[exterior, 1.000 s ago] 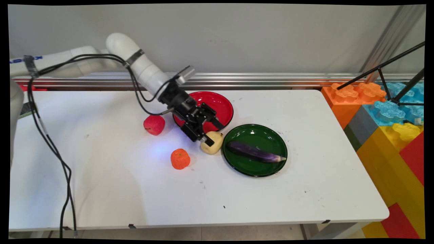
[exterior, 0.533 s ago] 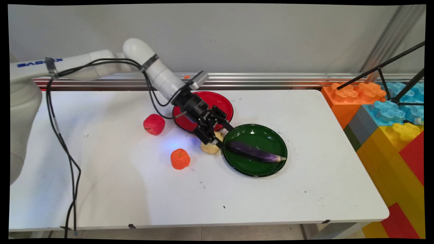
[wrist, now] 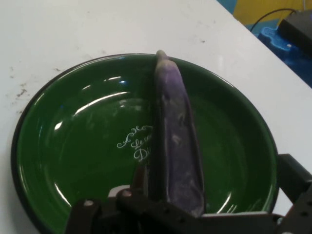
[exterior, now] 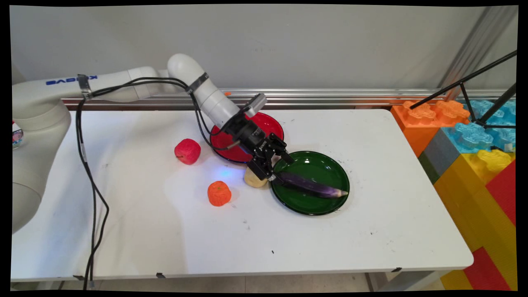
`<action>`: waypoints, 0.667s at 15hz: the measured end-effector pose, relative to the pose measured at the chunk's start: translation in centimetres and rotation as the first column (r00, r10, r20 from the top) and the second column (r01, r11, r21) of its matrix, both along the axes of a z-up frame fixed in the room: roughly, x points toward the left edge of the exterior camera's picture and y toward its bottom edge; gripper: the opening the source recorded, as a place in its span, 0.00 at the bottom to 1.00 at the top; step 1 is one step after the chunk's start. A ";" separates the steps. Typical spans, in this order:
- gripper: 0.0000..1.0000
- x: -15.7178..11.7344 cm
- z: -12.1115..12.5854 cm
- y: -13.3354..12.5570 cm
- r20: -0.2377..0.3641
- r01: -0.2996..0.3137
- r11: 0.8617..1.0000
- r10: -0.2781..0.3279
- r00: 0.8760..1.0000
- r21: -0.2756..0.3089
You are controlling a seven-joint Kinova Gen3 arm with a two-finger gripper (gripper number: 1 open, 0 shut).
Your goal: Pick up the eggplant from the green plate
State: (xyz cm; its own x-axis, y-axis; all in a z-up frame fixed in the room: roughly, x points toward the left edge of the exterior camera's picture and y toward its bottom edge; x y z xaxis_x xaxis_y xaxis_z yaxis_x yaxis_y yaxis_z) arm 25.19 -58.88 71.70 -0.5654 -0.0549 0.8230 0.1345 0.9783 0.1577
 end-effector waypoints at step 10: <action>1.00 -1.1 -1.9 -0.3 0.018 0.029 1.000 -0.029 0.999 -0.011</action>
